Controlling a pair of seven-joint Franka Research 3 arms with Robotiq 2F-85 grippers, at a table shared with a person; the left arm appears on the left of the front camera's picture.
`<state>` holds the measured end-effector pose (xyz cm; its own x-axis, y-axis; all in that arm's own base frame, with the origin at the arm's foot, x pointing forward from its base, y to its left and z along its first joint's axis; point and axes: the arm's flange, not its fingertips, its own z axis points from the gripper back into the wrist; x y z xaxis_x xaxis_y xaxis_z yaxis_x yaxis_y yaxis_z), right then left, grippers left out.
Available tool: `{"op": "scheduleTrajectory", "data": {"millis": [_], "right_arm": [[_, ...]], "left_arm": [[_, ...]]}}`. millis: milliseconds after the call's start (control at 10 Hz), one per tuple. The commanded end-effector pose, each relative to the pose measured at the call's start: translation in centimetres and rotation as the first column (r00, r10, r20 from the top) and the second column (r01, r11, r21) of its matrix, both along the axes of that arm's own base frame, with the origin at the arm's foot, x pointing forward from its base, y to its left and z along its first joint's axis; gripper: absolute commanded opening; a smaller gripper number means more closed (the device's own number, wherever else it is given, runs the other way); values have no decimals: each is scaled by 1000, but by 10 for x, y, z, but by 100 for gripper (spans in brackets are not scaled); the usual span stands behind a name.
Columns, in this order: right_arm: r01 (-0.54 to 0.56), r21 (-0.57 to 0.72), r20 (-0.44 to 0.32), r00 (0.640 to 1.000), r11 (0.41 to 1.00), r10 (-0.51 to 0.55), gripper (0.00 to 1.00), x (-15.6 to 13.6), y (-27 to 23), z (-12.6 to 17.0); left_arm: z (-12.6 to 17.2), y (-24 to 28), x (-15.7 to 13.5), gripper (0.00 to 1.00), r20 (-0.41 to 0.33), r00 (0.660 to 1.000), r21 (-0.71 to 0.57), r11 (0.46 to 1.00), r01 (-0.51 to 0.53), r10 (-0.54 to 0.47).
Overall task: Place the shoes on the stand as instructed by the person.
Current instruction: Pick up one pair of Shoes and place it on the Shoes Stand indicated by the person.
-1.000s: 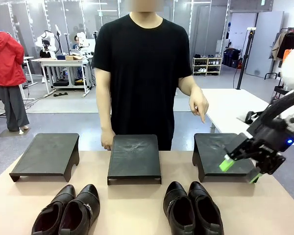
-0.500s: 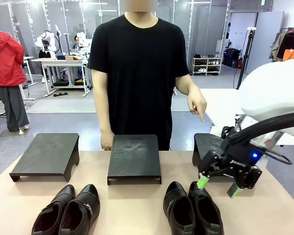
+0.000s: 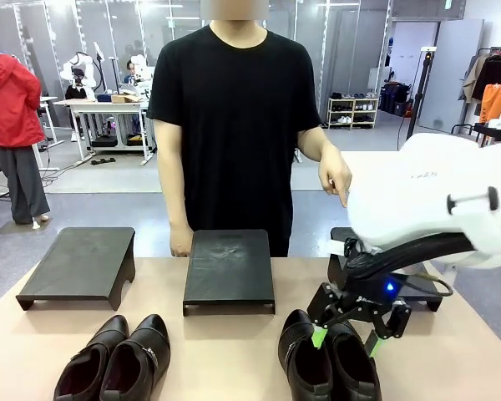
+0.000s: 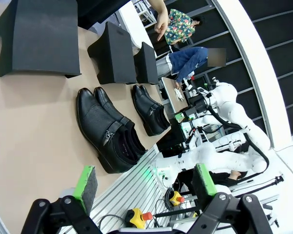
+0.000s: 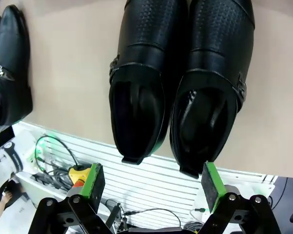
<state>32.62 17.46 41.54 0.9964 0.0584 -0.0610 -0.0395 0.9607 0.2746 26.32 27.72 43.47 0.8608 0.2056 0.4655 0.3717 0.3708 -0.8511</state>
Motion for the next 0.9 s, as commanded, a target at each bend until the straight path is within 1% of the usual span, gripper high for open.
{"op": "scheduleTrajectory", "data": {"millis": [0,300,500,800], "right_arm": [[53,-47,27,998,997,-52,100,-11,5,-28],[59,-111,33,998,992,-55,100,-13,15,-51],[84,-128,76,994,988,-74,100,-15,18,-65],[116,-161,73,992,980,-105,100,-12,22,-85]], "left_arm": [[1,1,0,100,10,1000,-7,1000,1,-1],[1,1,0,100,10,1000,-7,1000,1,-1],[1,1,0,100,10,1000,-7,1000,1,-1],[1,1,0,100,10,1000,-7,1000,1,-1]]}}
